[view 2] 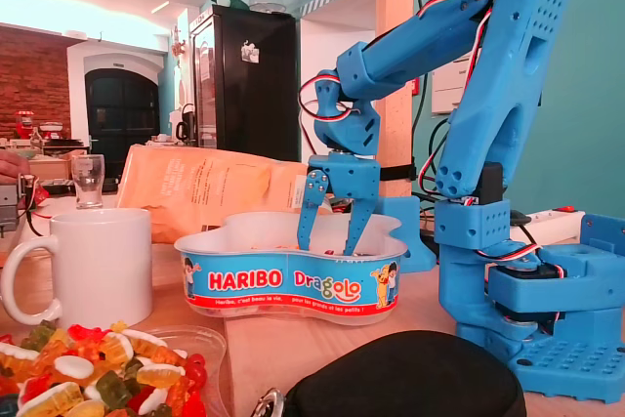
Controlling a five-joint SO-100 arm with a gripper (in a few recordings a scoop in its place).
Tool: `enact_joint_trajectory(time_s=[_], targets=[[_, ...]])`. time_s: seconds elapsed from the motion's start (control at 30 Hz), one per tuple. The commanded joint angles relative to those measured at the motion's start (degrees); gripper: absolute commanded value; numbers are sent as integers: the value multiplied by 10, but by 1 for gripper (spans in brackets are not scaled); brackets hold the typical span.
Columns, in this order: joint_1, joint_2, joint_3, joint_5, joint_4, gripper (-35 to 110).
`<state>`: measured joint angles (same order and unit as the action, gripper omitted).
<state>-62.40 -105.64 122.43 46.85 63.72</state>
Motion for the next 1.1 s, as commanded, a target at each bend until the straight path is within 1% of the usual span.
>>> enact_joint_trajectory(time_s=[0.0, 0.43, 0.8, 0.9, 1.07], targets=[[-15, -7, -18, 6, 11, 22], [-18, 79, -60, 7, 17, 22], [-20, 88, -66, 37, 19, 21], [-20, 88, -66, 40, 19, 19], [-20, 89, -63, 40, 18, 10]])
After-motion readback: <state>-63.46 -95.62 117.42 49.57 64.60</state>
